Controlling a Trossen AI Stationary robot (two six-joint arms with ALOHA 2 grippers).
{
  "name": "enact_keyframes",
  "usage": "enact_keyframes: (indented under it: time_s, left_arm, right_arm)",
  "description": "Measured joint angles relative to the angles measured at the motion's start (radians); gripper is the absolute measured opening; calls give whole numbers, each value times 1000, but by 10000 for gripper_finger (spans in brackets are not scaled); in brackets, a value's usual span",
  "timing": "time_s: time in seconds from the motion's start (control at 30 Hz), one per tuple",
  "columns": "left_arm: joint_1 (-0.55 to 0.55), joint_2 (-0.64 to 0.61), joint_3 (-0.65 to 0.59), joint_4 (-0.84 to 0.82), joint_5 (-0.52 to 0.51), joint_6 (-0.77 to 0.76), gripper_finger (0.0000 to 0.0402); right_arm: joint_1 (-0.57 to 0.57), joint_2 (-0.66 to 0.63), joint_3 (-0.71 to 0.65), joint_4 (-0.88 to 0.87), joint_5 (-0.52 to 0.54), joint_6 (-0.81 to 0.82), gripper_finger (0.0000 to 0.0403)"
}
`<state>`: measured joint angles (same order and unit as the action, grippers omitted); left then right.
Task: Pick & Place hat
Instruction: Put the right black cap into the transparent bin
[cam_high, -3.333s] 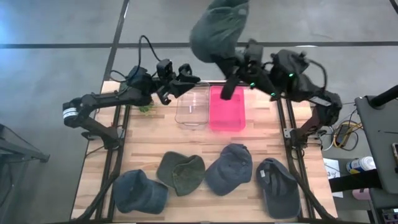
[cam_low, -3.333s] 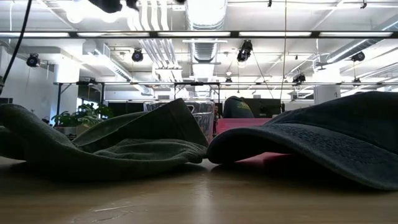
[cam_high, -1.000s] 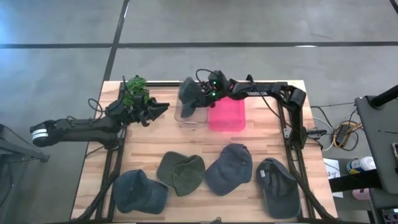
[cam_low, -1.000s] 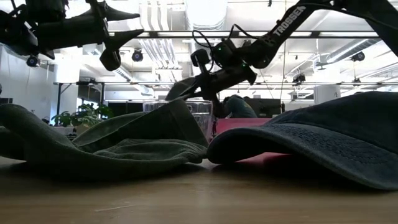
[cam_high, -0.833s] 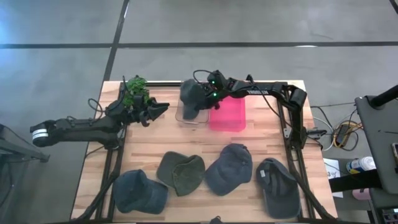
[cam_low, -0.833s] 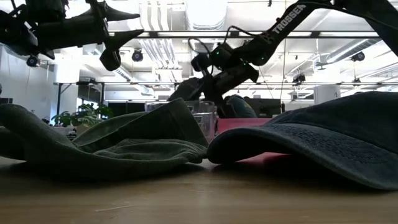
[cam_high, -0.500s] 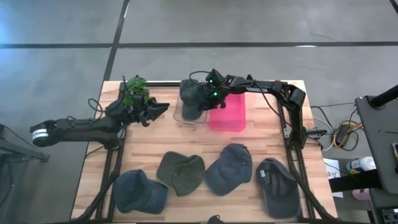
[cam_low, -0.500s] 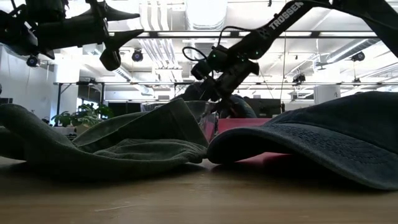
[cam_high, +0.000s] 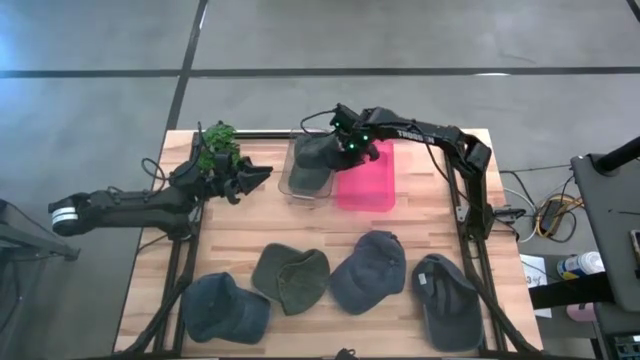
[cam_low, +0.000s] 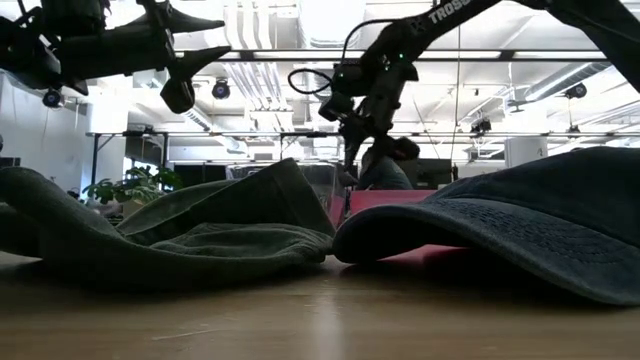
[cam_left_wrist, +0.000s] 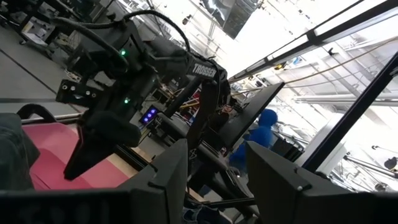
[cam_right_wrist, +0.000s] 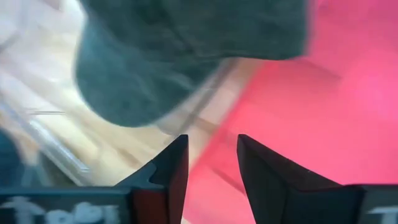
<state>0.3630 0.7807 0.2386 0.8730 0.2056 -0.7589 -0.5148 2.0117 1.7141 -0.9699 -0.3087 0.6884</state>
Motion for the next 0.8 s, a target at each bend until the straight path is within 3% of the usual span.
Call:
enact_keyframes:
  time_s: [0.3, 0.7, 0.8]
  left_arm:
    - [2, 0, 0, 0, 9, 0, 154]
    - [2, 0, 0, 0, 6, -5, 154]
    - [2, 0, 0, 0, 6, -21, 154]
  right_arm:
    - [3, 0, 96, -37, 200, -35, 125]
    - [0, 3, 1, 214, 210, -223, 123]
    - [0, 3, -3, 239, 273, -275, 123]
